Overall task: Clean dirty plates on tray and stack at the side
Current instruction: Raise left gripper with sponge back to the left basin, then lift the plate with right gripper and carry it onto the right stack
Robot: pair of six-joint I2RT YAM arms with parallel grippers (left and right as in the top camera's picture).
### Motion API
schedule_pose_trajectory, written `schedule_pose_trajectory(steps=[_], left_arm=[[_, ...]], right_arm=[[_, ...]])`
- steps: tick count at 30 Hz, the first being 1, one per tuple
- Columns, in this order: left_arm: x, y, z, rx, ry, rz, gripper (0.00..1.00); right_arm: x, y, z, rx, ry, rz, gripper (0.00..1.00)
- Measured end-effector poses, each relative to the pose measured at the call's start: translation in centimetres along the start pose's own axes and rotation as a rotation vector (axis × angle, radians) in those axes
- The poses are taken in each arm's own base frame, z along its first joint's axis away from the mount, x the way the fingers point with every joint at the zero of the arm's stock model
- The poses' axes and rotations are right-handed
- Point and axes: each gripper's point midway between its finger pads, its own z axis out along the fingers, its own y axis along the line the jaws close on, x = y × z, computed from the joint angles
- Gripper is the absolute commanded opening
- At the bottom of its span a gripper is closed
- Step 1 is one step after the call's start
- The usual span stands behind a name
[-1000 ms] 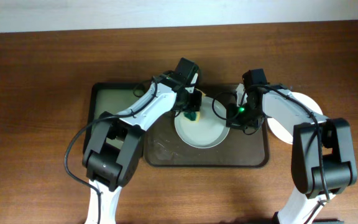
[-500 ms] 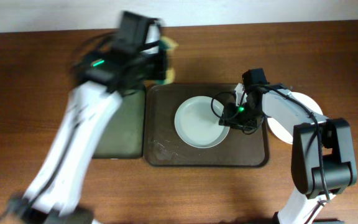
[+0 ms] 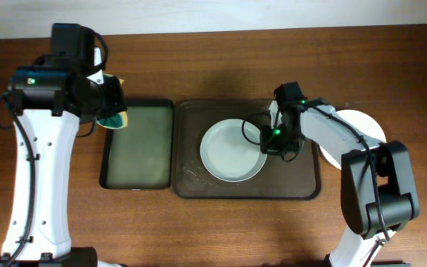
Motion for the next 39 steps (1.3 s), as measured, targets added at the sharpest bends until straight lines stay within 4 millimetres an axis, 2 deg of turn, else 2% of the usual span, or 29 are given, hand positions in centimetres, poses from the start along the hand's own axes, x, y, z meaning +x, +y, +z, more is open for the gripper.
schedule_pose_trajectory(steps=[3,7,12,14,21,23,28,31,33,39], left_arm=[[0.0,-0.3,0.0,0.059,0.011,-0.006,0.00],[0.2,-1.7,-0.2,0.146,0.023,0.037,0.00],[-0.7,-2.3,-0.3,0.176,-0.013,0.057,0.00],[-0.8,-2.3,-0.3,0.174,-0.017,0.061,0.00],[-1.2,0.3,0.0,0.024,-0.041,0.053,0.00],[-1.3,0.6,0.0,0.003,-0.045,0.053,0.00],[-1.4,1.4,-0.1,-0.040,-0.052,0.043,0.00],[-1.4,1.5,-0.1,-0.048,-0.052,0.036,0.00],[-1.4,1.6,-0.1,-0.051,-0.051,0.033,0.00],[-1.4,1.7,-0.1,-0.056,-0.052,0.031,0.00]], right_arm=[[-2.7,1.8,-3.3,-0.002,-0.065,-0.027,0.04],[-5.3,5.2,-6.2,0.018,-0.174,-0.115,0.04],[-5.3,9.3,-5.6,0.079,-0.250,-0.208,0.04],[-5.2,12.2,-5.1,0.091,-0.305,-0.265,0.04],[-4.8,20.9,-5.1,0.120,-0.559,-0.431,0.04],[-4.7,22.8,-5.6,0.154,-0.649,-0.461,0.04],[-5.4,27.4,-9.9,0.319,-0.981,-0.602,0.04],[-5.5,29.3,-12.6,0.435,-1.116,-0.710,0.04],[-5.3,30.0,-13.5,0.511,-1.152,-0.785,0.04],[-4.9,30.2,-14.3,0.669,-1.146,-0.931,0.04]])
